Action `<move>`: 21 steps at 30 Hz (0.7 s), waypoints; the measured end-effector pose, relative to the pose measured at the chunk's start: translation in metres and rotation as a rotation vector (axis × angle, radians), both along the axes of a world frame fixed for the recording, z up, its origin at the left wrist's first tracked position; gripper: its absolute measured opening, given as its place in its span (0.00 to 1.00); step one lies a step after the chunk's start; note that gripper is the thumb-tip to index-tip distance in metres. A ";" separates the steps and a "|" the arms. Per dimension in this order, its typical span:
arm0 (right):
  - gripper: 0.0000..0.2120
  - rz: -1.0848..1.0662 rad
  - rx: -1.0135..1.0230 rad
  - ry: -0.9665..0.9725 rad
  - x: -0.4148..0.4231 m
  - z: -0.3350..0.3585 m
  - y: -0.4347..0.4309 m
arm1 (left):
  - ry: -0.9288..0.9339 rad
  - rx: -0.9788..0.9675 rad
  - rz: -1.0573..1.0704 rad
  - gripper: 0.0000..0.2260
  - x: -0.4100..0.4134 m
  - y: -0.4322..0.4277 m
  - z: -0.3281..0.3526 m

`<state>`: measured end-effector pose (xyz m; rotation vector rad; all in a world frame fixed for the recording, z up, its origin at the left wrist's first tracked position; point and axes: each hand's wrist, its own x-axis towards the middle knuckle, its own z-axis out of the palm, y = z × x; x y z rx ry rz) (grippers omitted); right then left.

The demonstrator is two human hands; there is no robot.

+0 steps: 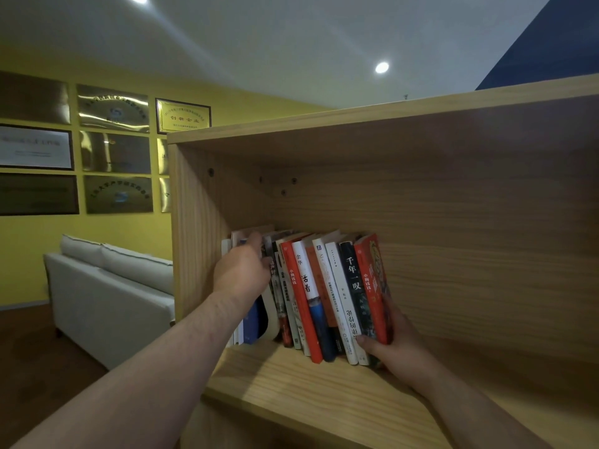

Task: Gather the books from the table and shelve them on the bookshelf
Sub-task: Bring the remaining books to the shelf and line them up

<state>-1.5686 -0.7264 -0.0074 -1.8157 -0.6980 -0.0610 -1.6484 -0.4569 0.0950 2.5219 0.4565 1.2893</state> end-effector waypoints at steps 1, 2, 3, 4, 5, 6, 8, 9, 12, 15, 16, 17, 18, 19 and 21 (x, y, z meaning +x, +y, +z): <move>0.42 -0.001 0.001 0.001 0.000 0.000 0.000 | -0.020 -0.030 -0.020 0.07 0.000 0.000 0.001; 0.42 -0.004 0.003 0.001 -0.001 0.000 -0.001 | -0.035 -0.058 -0.039 0.06 0.000 0.000 0.001; 0.42 -0.008 0.002 0.004 -0.001 0.001 -0.001 | -0.047 -0.085 -0.058 0.06 -0.001 0.001 0.003; 0.42 -0.009 0.003 0.007 -0.001 0.001 -0.001 | -0.059 -0.109 -0.076 0.06 -0.001 0.001 0.005; 0.42 -0.009 0.004 0.011 -0.001 0.001 -0.002 | -0.071 -0.127 -0.090 0.07 -0.001 0.002 0.008; 0.42 -0.011 0.005 0.014 -0.001 0.001 -0.002 | -0.080 -0.131 -0.093 0.07 -0.002 0.003 0.011; 0.42 -0.019 -0.002 0.022 -0.001 0.001 -0.002 | -0.096 -0.107 -0.066 0.06 -0.005 0.006 0.017; 0.42 -0.019 -0.006 0.024 -0.001 0.001 -0.001 | -0.109 -0.095 -0.050 0.06 -0.008 0.008 0.019; 0.43 -0.022 -0.007 0.020 -0.001 0.001 0.000 | -0.154 -0.079 -0.037 0.08 -0.015 0.012 0.015; 0.42 -0.027 -0.011 -0.006 -0.002 0.002 0.000 | -0.266 -0.275 -0.110 0.14 -0.022 0.008 -0.002; 0.42 -0.030 -0.014 -0.008 -0.002 0.002 0.000 | -0.299 -0.383 -0.143 0.15 -0.023 0.005 -0.010; 0.43 -0.033 -0.015 -0.006 -0.003 0.002 0.000 | -0.308 -0.468 -0.158 0.16 -0.024 0.000 -0.020; 0.43 -0.036 -0.014 -0.002 -0.003 0.003 0.000 | -0.290 -0.528 -0.155 0.16 -0.024 -0.003 -0.031; 0.43 -0.037 -0.014 0.001 -0.003 0.003 0.000 | -0.256 -0.571 -0.154 0.15 -0.023 -0.006 -0.044; 0.43 -0.039 -0.016 0.001 -0.002 0.003 -0.001 | -0.191 -0.599 -0.168 0.12 -0.022 -0.010 -0.066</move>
